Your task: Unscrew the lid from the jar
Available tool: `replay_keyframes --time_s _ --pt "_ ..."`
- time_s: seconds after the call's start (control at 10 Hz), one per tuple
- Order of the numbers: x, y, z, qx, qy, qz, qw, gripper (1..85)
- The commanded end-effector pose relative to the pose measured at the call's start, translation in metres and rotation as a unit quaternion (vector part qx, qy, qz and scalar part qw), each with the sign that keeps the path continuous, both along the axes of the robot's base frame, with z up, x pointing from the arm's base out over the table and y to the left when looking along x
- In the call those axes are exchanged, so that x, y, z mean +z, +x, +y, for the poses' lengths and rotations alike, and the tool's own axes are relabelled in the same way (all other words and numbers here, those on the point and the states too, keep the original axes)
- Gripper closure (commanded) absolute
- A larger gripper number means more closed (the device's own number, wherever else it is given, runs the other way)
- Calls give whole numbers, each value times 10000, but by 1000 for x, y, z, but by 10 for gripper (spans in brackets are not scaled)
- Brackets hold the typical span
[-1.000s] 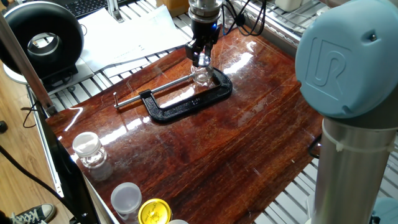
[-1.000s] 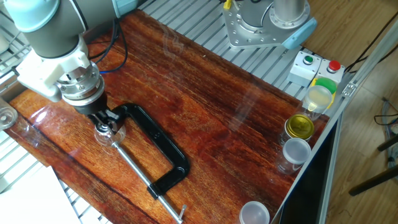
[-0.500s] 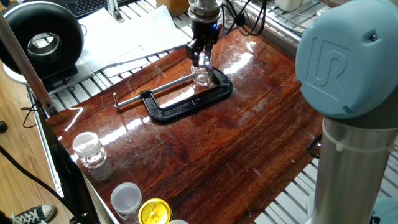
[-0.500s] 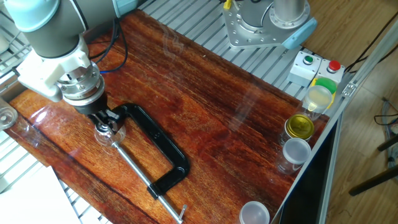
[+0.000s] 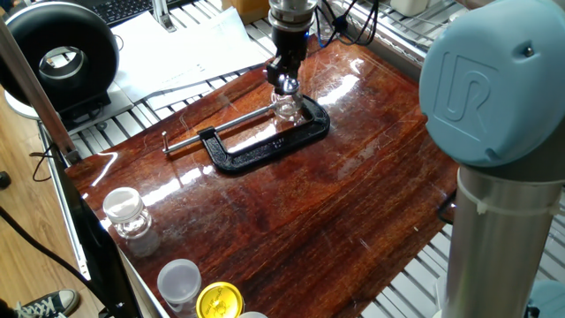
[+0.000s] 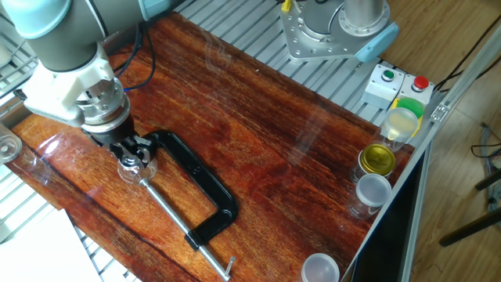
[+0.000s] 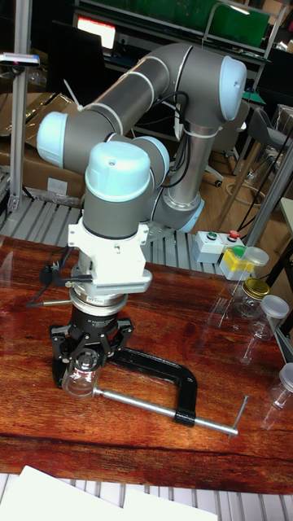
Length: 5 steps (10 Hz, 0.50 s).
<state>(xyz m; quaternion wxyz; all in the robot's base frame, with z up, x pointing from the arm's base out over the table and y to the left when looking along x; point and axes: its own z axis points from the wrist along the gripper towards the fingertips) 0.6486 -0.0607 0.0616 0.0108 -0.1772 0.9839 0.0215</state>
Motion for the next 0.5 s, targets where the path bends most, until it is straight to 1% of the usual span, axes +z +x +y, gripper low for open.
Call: replay_keyframes --time_s 0.0,0.2,0.3,0.4 --pt "2 1 3 465 44 -74 9989 450" --pt "11 -1 -3 895 108 -45 9959 437" --pt "10 -1 -1 1039 158 -65 9944 430" --pt "6 0 3 1104 189 -127 9936 430"
